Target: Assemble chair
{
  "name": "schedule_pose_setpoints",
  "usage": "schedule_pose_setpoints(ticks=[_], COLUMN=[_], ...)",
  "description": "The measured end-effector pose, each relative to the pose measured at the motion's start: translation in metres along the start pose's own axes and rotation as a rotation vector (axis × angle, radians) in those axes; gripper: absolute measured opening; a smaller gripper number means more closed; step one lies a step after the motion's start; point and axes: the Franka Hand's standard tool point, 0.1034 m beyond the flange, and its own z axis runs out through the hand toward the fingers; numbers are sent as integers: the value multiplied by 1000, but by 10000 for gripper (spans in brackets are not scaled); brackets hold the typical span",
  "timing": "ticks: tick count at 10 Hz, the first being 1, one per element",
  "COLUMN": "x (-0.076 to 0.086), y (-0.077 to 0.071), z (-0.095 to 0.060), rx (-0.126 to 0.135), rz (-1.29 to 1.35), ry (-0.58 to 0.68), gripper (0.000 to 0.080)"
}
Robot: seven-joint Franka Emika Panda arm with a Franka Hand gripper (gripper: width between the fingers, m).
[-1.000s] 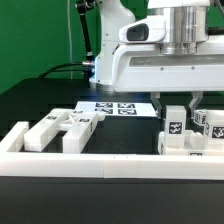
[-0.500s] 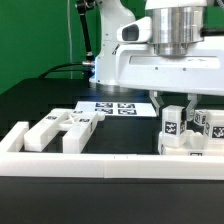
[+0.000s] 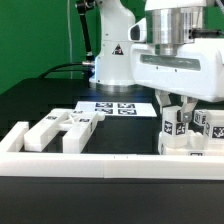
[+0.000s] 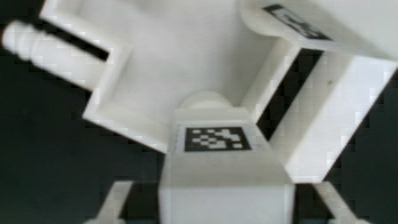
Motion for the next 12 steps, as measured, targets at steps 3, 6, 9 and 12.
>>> schedule_pose_setpoints(ticks=[3, 6, 9, 12], x=[-1, 0, 1, -1], y=[0, 0, -1, -2], z=[0, 0, 0, 0], rx=[1, 1, 1, 9], rz=[238, 291, 112, -169], ry=[-1, -1, 1, 5], gripper=[291, 291, 551, 646])
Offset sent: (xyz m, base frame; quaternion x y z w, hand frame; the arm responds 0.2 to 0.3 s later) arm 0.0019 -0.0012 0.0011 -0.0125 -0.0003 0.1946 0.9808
